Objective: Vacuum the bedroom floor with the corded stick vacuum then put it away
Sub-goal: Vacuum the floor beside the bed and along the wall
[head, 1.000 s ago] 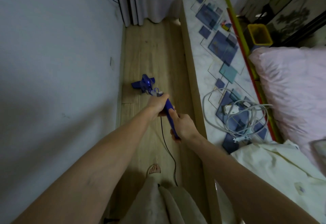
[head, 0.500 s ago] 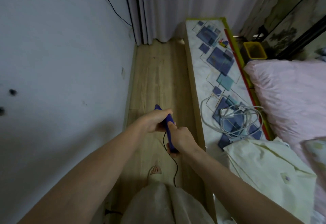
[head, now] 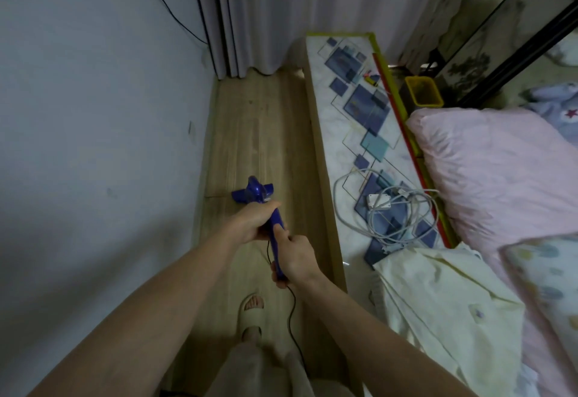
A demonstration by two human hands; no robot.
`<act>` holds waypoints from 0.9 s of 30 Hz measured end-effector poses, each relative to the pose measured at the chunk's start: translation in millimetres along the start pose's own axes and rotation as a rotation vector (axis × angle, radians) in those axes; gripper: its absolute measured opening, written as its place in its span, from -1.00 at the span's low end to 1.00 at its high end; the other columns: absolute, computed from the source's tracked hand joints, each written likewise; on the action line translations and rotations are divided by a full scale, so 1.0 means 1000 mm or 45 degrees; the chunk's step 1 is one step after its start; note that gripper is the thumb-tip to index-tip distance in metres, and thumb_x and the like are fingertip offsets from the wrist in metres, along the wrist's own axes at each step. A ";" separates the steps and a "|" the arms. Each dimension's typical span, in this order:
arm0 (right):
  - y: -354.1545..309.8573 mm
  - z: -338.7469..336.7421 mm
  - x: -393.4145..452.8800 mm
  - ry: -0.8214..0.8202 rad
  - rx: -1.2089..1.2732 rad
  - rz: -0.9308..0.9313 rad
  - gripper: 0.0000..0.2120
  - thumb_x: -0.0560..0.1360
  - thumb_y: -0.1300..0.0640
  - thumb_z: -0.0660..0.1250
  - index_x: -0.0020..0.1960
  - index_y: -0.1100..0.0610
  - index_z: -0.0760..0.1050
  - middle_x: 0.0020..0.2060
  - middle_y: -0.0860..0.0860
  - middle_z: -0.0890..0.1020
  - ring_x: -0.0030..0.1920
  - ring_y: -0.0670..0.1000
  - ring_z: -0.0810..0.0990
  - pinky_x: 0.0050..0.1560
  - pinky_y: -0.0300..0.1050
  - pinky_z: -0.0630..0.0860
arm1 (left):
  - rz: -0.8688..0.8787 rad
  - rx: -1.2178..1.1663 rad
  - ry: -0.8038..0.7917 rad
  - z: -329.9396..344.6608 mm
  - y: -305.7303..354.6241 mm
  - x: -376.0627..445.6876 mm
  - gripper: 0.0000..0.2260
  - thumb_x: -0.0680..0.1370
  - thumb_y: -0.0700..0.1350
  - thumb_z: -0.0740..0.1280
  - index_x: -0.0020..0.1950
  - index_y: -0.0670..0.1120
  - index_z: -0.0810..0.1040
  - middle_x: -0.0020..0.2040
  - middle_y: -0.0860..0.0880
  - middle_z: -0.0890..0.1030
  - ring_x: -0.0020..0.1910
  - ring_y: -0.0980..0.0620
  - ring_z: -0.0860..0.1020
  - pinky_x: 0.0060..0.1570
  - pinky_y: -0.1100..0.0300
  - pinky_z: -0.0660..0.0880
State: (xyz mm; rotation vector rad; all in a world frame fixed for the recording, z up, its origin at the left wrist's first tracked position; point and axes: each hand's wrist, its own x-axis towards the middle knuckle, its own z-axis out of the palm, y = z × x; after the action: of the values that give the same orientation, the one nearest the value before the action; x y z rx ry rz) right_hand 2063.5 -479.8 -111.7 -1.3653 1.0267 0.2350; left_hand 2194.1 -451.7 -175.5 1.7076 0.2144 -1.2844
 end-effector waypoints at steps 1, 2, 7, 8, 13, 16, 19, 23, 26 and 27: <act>-0.005 0.001 0.007 0.014 -0.007 -0.007 -0.67 0.65 -0.09 0.06 -0.10 0.14 0.37 -0.40 0.07 0.50 -0.52 -0.04 0.46 -0.54 -0.21 0.42 | 0.003 -0.023 0.003 -0.002 0.005 0.007 -0.75 0.61 -0.04 0.24 0.01 -0.23 0.52 -0.22 -0.17 0.63 -0.26 -0.08 0.63 -0.11 0.03 0.61; -0.009 0.003 0.015 0.023 -0.016 -0.012 -0.65 0.65 -0.10 0.06 -0.08 0.16 0.38 -0.41 0.07 0.51 -0.52 -0.04 0.47 -0.54 -0.21 0.42 | 0.004 -0.029 0.001 -0.005 0.011 0.012 -0.76 0.61 -0.04 0.24 0.00 -0.22 0.51 -0.24 -0.17 0.62 -0.27 -0.08 0.62 -0.09 0.02 0.60; -0.035 0.015 0.054 0.038 -0.072 -0.039 -0.66 0.65 -0.12 0.04 -0.06 0.12 0.39 -0.43 0.06 0.53 -0.51 -0.03 0.48 -0.44 -0.13 0.47 | 0.039 -0.025 0.059 -0.023 0.041 0.041 -0.77 0.59 -0.03 0.27 0.03 -0.20 0.49 -0.20 -0.17 0.62 -0.28 -0.08 0.61 -0.09 0.03 0.60; -0.050 0.023 0.079 0.027 -0.079 -0.032 -0.65 0.65 -0.12 0.03 -0.04 0.13 0.39 -0.43 0.06 0.53 -0.51 -0.03 0.48 -0.43 -0.12 0.47 | 0.023 -0.017 0.059 -0.034 0.060 0.059 -0.79 0.59 -0.03 0.27 0.00 -0.19 0.49 -0.20 -0.17 0.61 -0.29 -0.08 0.60 -0.09 0.03 0.60; -0.065 0.037 0.107 0.029 -0.122 -0.024 -0.60 0.66 -0.12 0.01 0.09 0.20 0.39 -0.38 0.08 0.51 -0.51 -0.02 0.46 -0.48 -0.14 0.43 | 0.042 -0.018 0.085 -0.048 0.077 0.083 -0.76 0.60 0.01 0.26 -0.06 -0.18 0.47 -0.21 -0.16 0.61 -0.28 -0.07 0.60 0.00 -0.01 0.61; -0.080 0.043 0.132 0.057 -0.153 0.011 -0.62 0.65 -0.14 0.00 0.06 0.17 0.37 -0.36 0.07 0.51 -0.50 -0.04 0.45 -0.48 -0.15 0.42 | 0.047 -0.014 0.119 -0.057 0.092 0.102 -0.77 0.61 -0.02 0.25 -0.08 -0.18 0.47 -0.23 -0.16 0.62 -0.25 -0.09 0.60 0.09 -0.07 0.58; -0.091 0.042 0.150 0.071 -0.163 0.027 -0.61 0.65 -0.16 0.01 0.07 0.16 0.36 -0.31 0.08 0.51 -0.48 -0.04 0.45 -0.42 -0.11 0.44 | 0.065 -0.007 0.113 -0.058 0.109 0.111 -0.79 0.62 -0.03 0.23 -0.03 -0.19 0.47 -0.21 -0.16 0.62 -0.26 -0.09 0.61 0.03 -0.04 0.60; -0.096 0.034 0.156 0.064 -0.166 0.050 -0.62 0.64 -0.17 0.01 -0.10 0.12 0.34 -0.33 0.08 0.50 -0.48 -0.03 0.45 -0.40 -0.12 0.43 | 0.052 0.012 0.103 -0.054 0.116 0.116 -0.79 0.61 -0.03 0.23 0.02 -0.19 0.48 -0.18 -0.17 0.63 -0.21 -0.10 0.63 0.06 -0.08 0.59; -0.090 0.026 0.149 0.053 -0.166 0.083 -0.62 0.63 -0.19 0.03 -0.10 0.10 0.35 -0.32 0.07 0.50 -0.48 -0.04 0.44 -0.44 -0.17 0.41 | 0.031 0.019 0.088 -0.046 0.108 0.111 -0.78 0.62 -0.04 0.22 0.08 -0.19 0.48 -0.14 -0.17 0.64 -0.21 -0.08 0.63 0.02 -0.04 0.61; -0.087 0.022 0.145 0.051 -0.163 0.090 -0.62 0.63 -0.20 0.04 -0.09 0.10 0.35 -0.32 0.06 0.51 -0.47 -0.05 0.44 -0.44 -0.18 0.41 | 0.018 0.015 0.070 -0.042 0.106 0.108 -0.78 0.62 -0.03 0.23 0.10 -0.19 0.47 -0.14 -0.16 0.64 -0.22 -0.07 0.63 -0.04 -0.01 0.61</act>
State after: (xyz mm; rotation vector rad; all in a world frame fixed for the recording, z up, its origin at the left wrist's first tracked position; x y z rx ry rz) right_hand 2215.1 -541.5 -158.2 -1.4550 1.1105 0.3315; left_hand 2334.4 -516.7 -203.6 1.7527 0.2273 -1.2313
